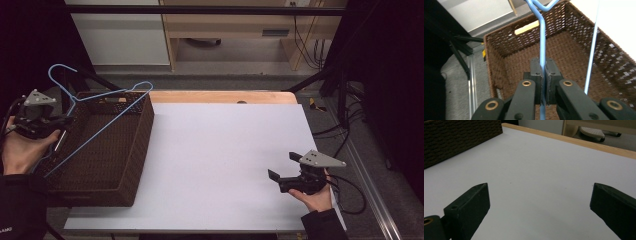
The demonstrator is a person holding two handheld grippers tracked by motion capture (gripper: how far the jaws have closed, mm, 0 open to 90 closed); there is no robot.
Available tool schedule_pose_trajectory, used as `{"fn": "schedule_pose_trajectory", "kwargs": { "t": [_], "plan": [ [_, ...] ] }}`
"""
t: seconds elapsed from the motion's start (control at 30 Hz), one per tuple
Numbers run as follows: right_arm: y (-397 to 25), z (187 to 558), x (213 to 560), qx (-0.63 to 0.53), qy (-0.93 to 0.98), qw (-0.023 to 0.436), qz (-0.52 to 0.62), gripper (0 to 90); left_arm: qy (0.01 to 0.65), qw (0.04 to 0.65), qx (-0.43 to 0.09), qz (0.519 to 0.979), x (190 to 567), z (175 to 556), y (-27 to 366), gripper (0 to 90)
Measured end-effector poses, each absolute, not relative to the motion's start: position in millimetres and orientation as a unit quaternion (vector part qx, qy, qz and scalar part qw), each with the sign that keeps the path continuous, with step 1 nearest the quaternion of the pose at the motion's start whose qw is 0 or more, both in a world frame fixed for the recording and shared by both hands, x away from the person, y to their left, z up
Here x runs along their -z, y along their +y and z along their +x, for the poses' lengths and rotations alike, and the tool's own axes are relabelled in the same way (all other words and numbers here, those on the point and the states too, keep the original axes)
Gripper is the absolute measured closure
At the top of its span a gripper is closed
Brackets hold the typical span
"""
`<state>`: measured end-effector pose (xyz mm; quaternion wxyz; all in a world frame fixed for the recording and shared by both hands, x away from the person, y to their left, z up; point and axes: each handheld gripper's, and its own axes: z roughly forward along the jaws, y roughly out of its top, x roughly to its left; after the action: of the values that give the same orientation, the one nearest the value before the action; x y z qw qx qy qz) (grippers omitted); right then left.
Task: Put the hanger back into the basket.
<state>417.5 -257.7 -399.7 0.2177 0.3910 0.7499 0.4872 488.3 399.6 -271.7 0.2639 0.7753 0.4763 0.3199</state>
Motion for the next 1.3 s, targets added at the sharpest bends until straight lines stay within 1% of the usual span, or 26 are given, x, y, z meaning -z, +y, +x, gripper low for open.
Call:
{"fn": "schedule_pose_trajectory", "kwargs": {
  "t": [0.33, 0.63, 0.93, 1.3],
  "plan": [
    [-257.7, 418.0, 400.1, -0.488, 0.750, 0.218, 0.390, 3.1, 0.499, 0.249, -0.319, 0.766, 287.0, 488.4, 418.3, 87.1],
    [-256.7, 418.2, 401.0, -0.485, 0.751, 0.216, 0.392, 3.1, 0.515, 0.231, -0.325, 0.759, 308.7, 490.1, 425.8, 87.1],
    [-255.8, 418.6, 402.0, -0.484, 0.752, 0.214, 0.393, 3.2, 0.523, 0.224, -0.326, 0.755, 332.5, 493.5, 424.0, 87.1],
    [-256.0, 418.7, 401.9, -0.485, 0.752, 0.214, 0.392, 3.1, 0.529, 0.210, -0.301, 0.765, 364.7, 506.2, 413.6, 87.0]
  ]
}}
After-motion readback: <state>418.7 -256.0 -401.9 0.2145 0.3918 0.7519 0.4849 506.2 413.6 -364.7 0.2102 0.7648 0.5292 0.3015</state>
